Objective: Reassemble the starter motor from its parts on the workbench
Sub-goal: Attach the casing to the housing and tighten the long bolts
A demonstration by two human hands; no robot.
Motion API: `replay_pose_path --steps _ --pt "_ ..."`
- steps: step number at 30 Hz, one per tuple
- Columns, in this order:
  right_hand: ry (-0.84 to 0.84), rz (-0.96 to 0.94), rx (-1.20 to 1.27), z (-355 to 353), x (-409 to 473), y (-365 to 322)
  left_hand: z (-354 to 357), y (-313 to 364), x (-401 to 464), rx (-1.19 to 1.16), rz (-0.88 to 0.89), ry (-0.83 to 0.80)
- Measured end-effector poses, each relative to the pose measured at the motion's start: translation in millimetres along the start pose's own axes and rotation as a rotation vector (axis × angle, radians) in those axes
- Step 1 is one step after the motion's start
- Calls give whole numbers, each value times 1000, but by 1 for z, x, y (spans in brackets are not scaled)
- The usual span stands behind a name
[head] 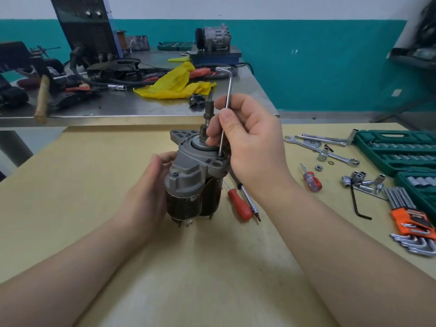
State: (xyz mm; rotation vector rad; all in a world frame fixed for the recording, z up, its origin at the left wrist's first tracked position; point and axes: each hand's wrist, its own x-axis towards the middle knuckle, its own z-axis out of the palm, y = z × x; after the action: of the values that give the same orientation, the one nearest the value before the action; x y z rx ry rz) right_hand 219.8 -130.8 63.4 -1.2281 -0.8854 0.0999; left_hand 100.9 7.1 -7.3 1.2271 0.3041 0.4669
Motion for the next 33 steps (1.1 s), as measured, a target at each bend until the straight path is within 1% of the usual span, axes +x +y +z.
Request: replay_pose_path --steps 2,3,6,9,12,15,17,20,22,25,29,31,33 --pt "7 15 9 -1 1 0 0 -5 5 -29 -121 -166" --pt "12 24 11 -2 1 0 1 -5 9 -48 -154 -221" --pt "24 41 25 -4 1 0 9 -2 27 -115 -149 -302" --pt "46 25 20 -2 -1 0 25 3 36 -190 -121 -275" --pt "108 6 -2 8 -5 4 32 -2 32 -246 -139 -241" --pt "147 -10 -51 19 -12 7 42 -6 18 -287 -84 -206" --pt "168 -53 -61 25 -19 8 48 -9 6 -306 -57 -167" --pt "171 -152 -84 28 -31 8 41 -17 -7 -281 -20 -151" --pt "157 -186 -84 28 -36 7 35 -16 -11 -218 4 -200" --pt "140 -146 -79 24 -34 5 30 -14 -10 -105 64 -199" --pt "102 -117 -60 18 -29 3 32 -16 -6 -105 70 -162" --pt "91 -112 -47 18 -30 3 33 -22 -6 -89 107 -166" --pt "114 -97 -21 18 -30 3 35 -25 -6 -99 156 -166"
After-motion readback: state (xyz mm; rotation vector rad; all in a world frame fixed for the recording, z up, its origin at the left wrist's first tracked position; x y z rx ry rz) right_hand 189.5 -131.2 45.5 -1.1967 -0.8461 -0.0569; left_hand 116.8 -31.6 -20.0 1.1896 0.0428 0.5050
